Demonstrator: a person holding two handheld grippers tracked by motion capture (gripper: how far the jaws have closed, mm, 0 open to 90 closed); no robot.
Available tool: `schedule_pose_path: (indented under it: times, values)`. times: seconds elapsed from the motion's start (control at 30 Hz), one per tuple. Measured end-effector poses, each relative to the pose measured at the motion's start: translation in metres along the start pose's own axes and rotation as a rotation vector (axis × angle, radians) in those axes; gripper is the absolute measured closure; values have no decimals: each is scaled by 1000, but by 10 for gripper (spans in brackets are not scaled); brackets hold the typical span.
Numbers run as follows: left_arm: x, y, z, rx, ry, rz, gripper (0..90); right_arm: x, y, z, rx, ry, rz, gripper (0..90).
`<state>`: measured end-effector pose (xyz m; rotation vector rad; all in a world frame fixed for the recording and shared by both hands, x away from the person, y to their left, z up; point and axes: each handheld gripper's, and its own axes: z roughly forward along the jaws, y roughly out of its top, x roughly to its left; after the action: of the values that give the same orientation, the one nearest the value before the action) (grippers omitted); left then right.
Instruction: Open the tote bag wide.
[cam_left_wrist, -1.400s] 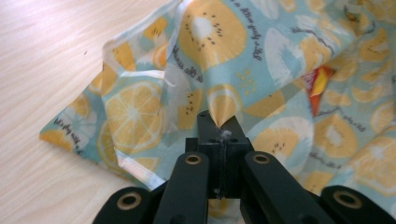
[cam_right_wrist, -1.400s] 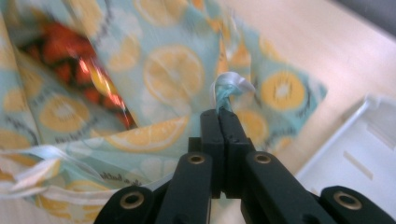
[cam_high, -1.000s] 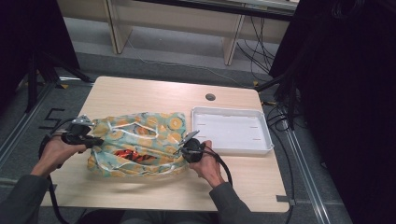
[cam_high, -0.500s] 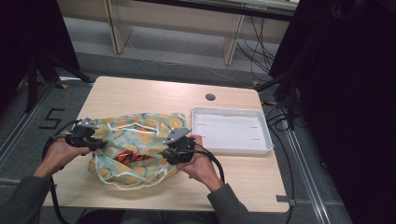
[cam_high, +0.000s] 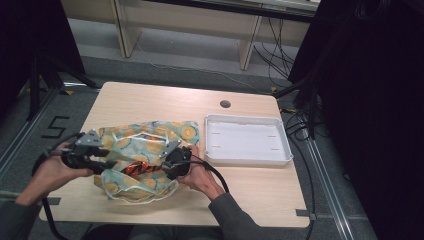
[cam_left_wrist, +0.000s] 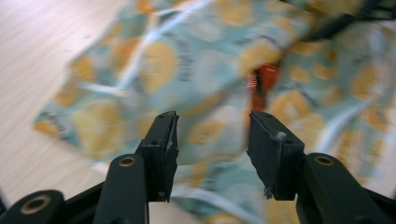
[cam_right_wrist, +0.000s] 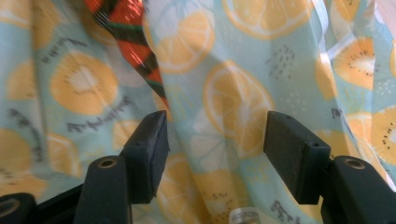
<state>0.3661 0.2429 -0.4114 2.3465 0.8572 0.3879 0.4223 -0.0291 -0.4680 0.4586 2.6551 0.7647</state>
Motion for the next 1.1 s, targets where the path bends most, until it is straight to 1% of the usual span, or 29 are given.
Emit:
schedule_pose_path:
  times: [0.03,0.07,0.1,0.13,0.17,0.2,0.23,0.27,0.3,0.33,0.37,0.4,0.43,0.47,0.5,0.53,0.6,0.63,0.67,0.7,0.73,0.8,0.83,0.87,0.9,1.0,1.03,1.07,1.1]
  values:
    - [-3,-1,5,44,-19,29,495,-1,0,1,22,13,-2,437]
    - [-7,-3,12,57,-17,15,478,-1,0,3,35,17,-4,470]
    - [-7,-4,18,79,-8,15,463,-2,-1,6,34,5,-22,498]
    - [-8,-7,25,83,9,-13,450,-2,-1,7,50,15,-23,567]
    - [-8,-8,30,99,32,-3,437,-1,-2,9,55,12,-18,658]
    - [-8,-10,36,103,42,-27,422,-3,-3,10,52,10,-37,729]
    - [-8,-10,37,102,56,-18,420,-5,-3,11,48,22,-56,822]
    - [-8,-11,38,105,55,-15,422,-6,-3,10,46,26,-56,852]
    - [-9,-11,40,103,66,-36,423,-6,-3,8,42,21,-55,870]
    - [-10,-11,42,96,78,-33,429,-6,-3,6,35,23,-43,876]
    - [-11,-11,44,95,72,-37,442,-8,-3,4,24,37,-40,881]
    - [-12,-11,46,96,77,-19,449,-9,-3,2,19,50,-35,888]
    - [-13,-12,48,97,74,-25,472,-8,-3,-2,27,65,-4,892]
    - [-13,-11,49,96,79,-10,531,-11,-4,-6,7,76,-25,900]
    - [-12,-12,49,97,76,-11,531,-11,-4,-6,7,76,-25,900]
    - [-11,-12,50,90,85,-18,559,-10,-5,-7,0,66,-8,900]
    - [-8,-12,49,102,40,-25,636,-12,-5,-11,-15,94,-9,900]
    - [-8,-14,50,89,54,-24,680,-13,-5,-13,-30,89,-6,900]
    - [-7,-14,49,93,44,-8,717,-14,-5,-15,-32,85,-12,900]
    - [-7,-15,50,88,44,-15,746,-14,-5,-17,-27,82,-11,900]
    - [-5,-14,49,87,38,0,781,-15,-4,-19,-35,83,-8,900]
    - [-5,-15,46,68,27,-22,849,-17,-2,-24,-42,87,2,900]
    - [-5,-14,44,60,27,-12,869,-17,-1,-27,-46,80,3,900]
    - [-6,-13,38,56,30,5,884,-17,-1,-30,-52,62,24,900]
    - [-6,-13,36,46,19,7,894,-18,0,-33,-58,59,32,900]
    - [-6,-10,19,19,-5,48,895,-24,2,-42,-91,43,40,900]
    - [-5,-9,12,2,-7,36,896,-30,3,-47,-113,28,52,900]
    - [-3,-8,5,-18,-7,42,896,-30,3,-47,-113,28,52,900]
    - [1,-6,-3,-34,-7,46,896,-33,4,-49,-124,11,58,900]
